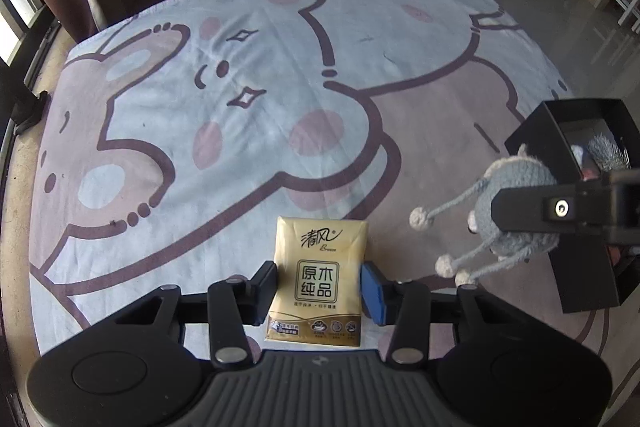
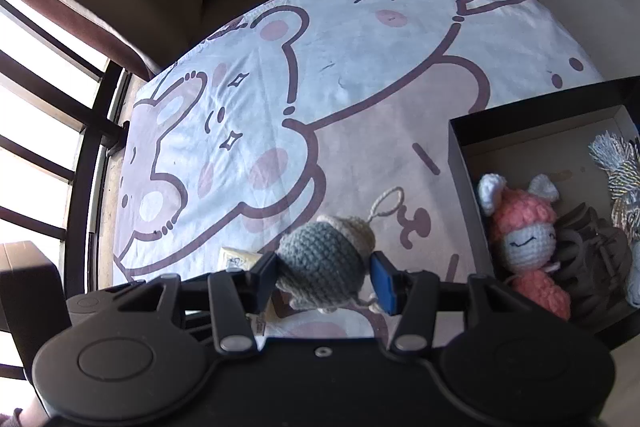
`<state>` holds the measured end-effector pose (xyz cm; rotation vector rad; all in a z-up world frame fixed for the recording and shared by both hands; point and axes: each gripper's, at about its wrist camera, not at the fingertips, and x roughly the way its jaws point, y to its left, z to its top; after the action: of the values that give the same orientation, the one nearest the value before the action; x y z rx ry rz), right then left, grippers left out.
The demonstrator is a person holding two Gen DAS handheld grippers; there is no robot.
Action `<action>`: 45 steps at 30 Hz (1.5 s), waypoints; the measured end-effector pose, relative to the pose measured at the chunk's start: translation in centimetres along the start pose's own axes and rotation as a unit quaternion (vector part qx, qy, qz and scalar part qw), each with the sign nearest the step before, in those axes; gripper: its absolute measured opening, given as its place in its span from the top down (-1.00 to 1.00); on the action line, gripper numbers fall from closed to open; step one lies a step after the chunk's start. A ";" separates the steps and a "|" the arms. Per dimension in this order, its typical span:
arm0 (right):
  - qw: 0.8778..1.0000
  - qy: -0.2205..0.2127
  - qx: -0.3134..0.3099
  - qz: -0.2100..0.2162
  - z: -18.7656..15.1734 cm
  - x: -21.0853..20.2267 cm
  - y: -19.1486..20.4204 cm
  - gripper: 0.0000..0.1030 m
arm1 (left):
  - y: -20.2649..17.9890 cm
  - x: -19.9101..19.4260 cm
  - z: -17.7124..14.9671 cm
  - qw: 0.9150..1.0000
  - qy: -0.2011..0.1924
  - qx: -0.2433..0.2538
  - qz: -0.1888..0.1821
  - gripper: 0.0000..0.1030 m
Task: Organize objects
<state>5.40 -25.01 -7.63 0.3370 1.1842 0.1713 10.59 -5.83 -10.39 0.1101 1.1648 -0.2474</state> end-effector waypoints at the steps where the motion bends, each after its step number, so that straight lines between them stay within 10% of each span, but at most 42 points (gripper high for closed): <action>1: 1.000 -0.002 -0.002 0.000 0.0 -0.2 0.1 0.00 | 0.0 -0.6 0.2 1.000 -0.009 -0.006 -0.002 0.10; 26: 0.992 -0.107 -0.064 -0.012 0.0 -8.7 1.8 0.00 | -1.0 -10.1 1.5 0.988 -0.134 -0.069 -0.015 0.19; 28: 0.991 -0.115 -0.065 -0.011 0.1 -9.4 1.6 0.00 | -1.2 -10.6 1.5 0.987 -0.142 -0.072 -0.018 0.26; 30: 0.990 -0.123 -0.062 -0.011 0.2 -9.9 1.4 0.00 | -1.4 -10.9 1.6 0.986 -0.145 -0.076 -0.023 0.99; 40: 0.990 -0.132 -0.056 -0.012 0.1 -11.0 0.2 0.00 | -0.2 -9.6 1.5 0.985 -0.128 -0.111 -0.020 0.84; 45: 0.990 -0.127 -0.054 -0.005 0.3 -10.6 -0.3 0.00 | 3.4 -7.3 0.8 0.979 -0.110 -0.170 0.009 0.15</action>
<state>1.70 -28.60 1.64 0.2483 0.9211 0.1773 9.45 -1.74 -3.48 -0.2034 0.9693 -0.0403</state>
